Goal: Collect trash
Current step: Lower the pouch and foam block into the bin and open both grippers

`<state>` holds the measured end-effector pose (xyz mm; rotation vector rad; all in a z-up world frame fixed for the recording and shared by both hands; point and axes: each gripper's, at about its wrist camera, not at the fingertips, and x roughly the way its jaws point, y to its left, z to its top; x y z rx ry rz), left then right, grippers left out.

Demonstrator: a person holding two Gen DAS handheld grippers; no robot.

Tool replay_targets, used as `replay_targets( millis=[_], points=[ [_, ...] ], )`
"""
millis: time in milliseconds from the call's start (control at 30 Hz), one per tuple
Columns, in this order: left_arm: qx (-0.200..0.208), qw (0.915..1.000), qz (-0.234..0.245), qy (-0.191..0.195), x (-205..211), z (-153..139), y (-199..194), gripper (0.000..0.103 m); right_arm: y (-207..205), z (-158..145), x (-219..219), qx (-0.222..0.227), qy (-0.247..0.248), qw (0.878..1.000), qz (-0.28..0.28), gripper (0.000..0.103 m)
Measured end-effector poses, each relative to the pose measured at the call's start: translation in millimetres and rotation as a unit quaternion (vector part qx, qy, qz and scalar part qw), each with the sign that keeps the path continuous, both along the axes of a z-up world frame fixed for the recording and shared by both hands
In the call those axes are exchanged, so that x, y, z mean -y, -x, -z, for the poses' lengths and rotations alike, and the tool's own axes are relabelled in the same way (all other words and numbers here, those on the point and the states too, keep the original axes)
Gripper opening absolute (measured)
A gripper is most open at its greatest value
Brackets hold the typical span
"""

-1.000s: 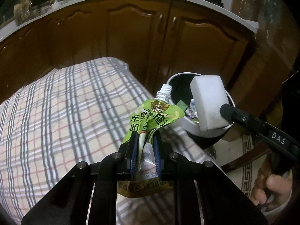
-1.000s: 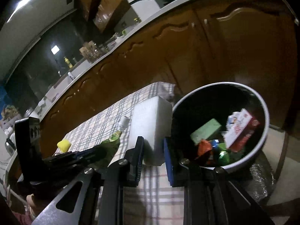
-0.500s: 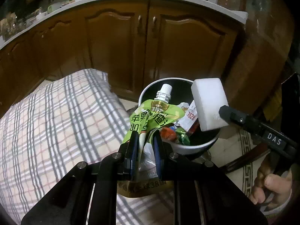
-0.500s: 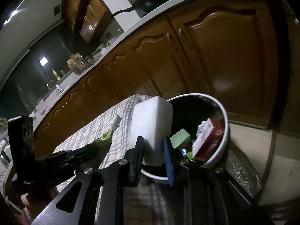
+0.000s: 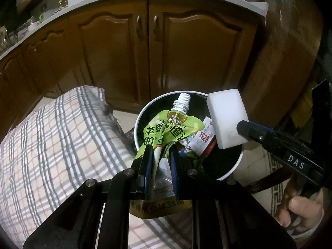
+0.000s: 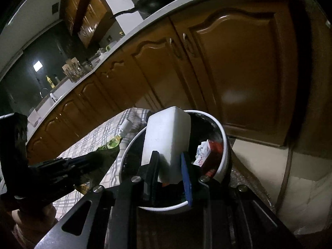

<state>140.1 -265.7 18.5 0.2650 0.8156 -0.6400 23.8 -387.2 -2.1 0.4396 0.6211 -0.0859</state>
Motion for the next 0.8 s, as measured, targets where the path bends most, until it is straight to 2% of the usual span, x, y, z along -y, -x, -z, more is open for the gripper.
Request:
replay_targets(
  millis=[800],
  points=[
    [-0.026, 0.9995, 0.003, -0.020, 23.2, 16.3, -15.0, 0.015, -17.1, 10.4, 5.8, -0.042, 0.023, 0.999, 0.000, 0.021]
  ],
)
